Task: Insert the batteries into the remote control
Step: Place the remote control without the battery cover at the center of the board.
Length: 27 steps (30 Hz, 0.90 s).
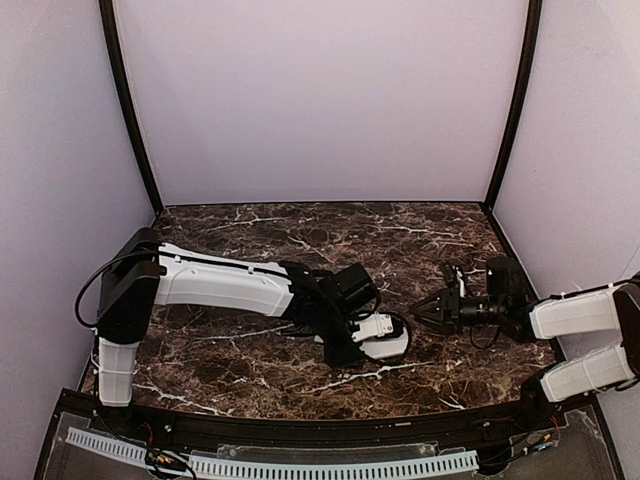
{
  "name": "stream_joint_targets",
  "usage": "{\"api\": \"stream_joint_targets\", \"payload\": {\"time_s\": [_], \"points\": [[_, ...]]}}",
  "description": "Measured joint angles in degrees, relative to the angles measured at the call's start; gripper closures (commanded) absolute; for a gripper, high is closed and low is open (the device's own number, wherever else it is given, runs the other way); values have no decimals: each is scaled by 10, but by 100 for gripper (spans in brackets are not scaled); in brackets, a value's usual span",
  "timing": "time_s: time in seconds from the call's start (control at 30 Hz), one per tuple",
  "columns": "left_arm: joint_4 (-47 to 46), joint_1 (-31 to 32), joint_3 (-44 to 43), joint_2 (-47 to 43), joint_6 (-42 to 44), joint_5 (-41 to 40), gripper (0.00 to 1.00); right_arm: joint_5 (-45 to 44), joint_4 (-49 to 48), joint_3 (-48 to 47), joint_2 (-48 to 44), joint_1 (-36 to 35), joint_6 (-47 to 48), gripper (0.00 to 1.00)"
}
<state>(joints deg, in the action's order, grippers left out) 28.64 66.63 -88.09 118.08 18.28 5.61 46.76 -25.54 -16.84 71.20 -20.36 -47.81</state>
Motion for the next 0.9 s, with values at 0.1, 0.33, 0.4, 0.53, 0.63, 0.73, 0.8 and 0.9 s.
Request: {"api": "stream_joint_targets", "payload": {"time_s": [0.1, 0.33, 0.4, 0.53, 0.63, 0.73, 0.8, 0.9], "points": [[19, -2, -26, 33, 18, 4, 59, 2, 3, 13, 0, 1, 3, 52], [54, -14, -50, 61, 54, 23, 53, 11, 3, 51, 0, 1, 4, 56], [66, -19, -64, 68, 65, 28, 49, 14, 3, 56, 0, 1, 4, 56], [97, -26, -102, 94, 83, 37, 46, 20, -2, 60, 6, 1, 4, 58], [113, -30, -126, 107, 90, 40, 44, 25, -5, 61, 14, 1, 4, 59], [123, -31, -137, 113, 94, 40, 41, 28, -12, 63, 21, 1, 4, 59], [127, -31, -140, 115, 96, 38, 39, 30, -15, 64, 27, 1, 4, 59], [134, -31, -145, 117, 96, 36, 36, 32, -17, 64, 39, 0, 4, 59]]}}
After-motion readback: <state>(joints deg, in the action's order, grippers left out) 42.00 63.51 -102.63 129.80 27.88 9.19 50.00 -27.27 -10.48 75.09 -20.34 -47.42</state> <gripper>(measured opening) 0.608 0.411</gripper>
